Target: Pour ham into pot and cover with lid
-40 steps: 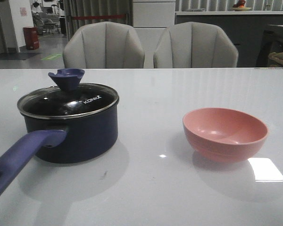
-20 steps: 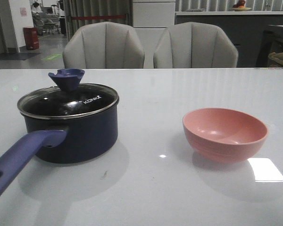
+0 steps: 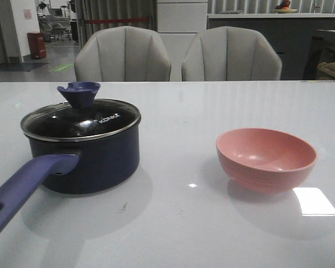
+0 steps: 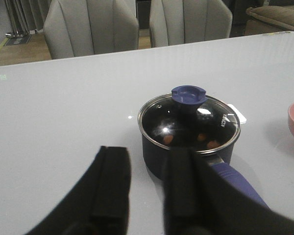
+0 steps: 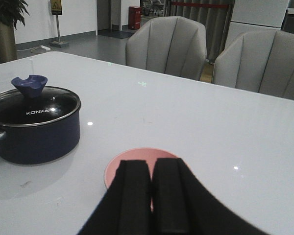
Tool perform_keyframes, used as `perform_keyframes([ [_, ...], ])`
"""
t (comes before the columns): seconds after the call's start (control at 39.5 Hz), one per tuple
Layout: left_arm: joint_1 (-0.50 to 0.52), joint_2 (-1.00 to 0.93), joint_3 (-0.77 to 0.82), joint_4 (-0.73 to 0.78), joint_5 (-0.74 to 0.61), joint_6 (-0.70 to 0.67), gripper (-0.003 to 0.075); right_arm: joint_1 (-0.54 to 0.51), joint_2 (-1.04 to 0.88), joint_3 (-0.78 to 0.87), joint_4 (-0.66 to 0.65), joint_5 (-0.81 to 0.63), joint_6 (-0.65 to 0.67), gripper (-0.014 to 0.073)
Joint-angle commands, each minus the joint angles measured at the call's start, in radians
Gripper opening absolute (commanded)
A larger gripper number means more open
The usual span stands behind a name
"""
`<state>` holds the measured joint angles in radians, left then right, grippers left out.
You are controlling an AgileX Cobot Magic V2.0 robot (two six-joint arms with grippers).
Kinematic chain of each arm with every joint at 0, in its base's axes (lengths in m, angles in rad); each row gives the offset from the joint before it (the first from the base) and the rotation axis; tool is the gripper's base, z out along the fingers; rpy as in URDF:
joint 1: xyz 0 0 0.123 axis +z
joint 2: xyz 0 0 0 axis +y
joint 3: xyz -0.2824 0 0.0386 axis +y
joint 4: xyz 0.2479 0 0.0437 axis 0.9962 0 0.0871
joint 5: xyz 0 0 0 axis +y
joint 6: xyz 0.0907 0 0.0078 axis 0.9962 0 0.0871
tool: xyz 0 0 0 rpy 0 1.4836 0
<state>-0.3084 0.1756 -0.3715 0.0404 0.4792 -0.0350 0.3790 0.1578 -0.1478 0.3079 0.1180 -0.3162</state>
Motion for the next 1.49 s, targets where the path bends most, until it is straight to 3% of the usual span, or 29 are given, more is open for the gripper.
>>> perform_keyframes([
  [0.0,0.002,0.009,-0.024,0.003,-0.113,0.0,0.0153,0.0,0.009,-0.027,0.006,-0.074,-0.009,0.0165],
  [0.61,0.004,0.009,-0.009,-0.005,-0.111,0.0,0.0153,0.0,0.009,-0.027,0.006,-0.074,-0.009,0.0165],
  [0.71,0.055,-0.017,0.033,-0.006,-0.121,0.0,0.0153,0.0,0.009,-0.027,0.006,-0.074,-0.009,0.0165],
  [0.99,0.208,-0.179,0.305,0.006,-0.392,0.0,0.0153,0.0,0.009,-0.027,0.006,-0.074,-0.009,0.0165],
  [1.14,0.232,-0.201,0.399,0.006,-0.436,0.0,0.0153,0.0,0.009,-0.027,0.006,-0.074,-0.009,0.0165],
  [1.47,0.232,-0.201,0.397,0.006,-0.442,0.0,0.0153,0.0,0.009,-0.027,0.006,-0.074,-0.009,0.0165],
])
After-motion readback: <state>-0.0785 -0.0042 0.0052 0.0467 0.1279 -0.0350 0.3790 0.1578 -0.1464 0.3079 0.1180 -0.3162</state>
